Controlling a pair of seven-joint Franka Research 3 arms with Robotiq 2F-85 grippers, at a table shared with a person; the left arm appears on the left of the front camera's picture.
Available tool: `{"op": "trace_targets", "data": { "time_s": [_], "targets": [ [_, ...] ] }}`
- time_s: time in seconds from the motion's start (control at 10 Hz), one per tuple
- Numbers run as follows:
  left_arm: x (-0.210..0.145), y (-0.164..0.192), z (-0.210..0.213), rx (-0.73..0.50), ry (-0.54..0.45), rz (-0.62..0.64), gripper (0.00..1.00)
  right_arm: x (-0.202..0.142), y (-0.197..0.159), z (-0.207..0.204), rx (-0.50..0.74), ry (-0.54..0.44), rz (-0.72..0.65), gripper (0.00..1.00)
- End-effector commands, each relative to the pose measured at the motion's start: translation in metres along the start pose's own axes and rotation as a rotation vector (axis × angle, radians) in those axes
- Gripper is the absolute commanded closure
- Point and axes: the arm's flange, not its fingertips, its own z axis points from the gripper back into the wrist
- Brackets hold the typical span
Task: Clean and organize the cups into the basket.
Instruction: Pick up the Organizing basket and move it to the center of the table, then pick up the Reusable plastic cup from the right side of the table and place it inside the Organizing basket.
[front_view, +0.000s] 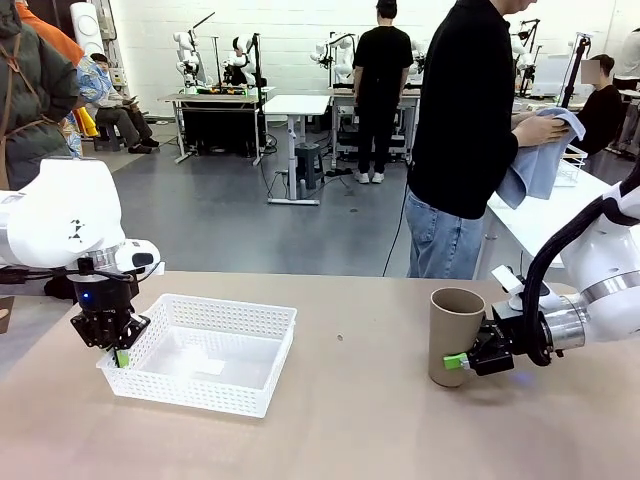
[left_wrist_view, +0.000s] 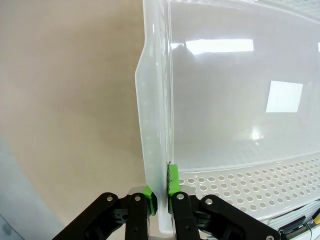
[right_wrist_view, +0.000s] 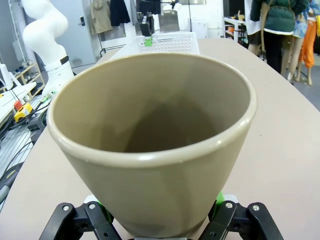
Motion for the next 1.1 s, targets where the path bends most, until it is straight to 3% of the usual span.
{"op": "trace_targets", "data": {
  "time_s": [0.0,0.1,0.4,0.7,1.0],
  "targets": [
    [0.002,-0.012,0.013,-0.051,-0.019,0.068,1.00,0.015,0.017,0.002,-0.142,0.060,-0.102,0.98],
    [0.003,-0.028,0.024,-0.098,-0.042,0.103,1.00,0.039,0.038,0.010,-0.195,0.058,-0.118,0.98],
    [0.004,-0.089,0.054,-0.086,-0.147,0.127,1.00,0.130,0.102,0.048,-0.388,0.026,-0.084,0.98],
    [0.015,-0.143,0.054,0.035,-0.144,0.076,1.00,0.205,0.156,0.076,-0.494,-0.053,-0.044,0.98],
    [0.026,-0.187,0.041,0.151,-0.118,0.067,1.00,0.245,0.190,0.086,-0.561,-0.078,-0.065,0.98]
  ]
}}
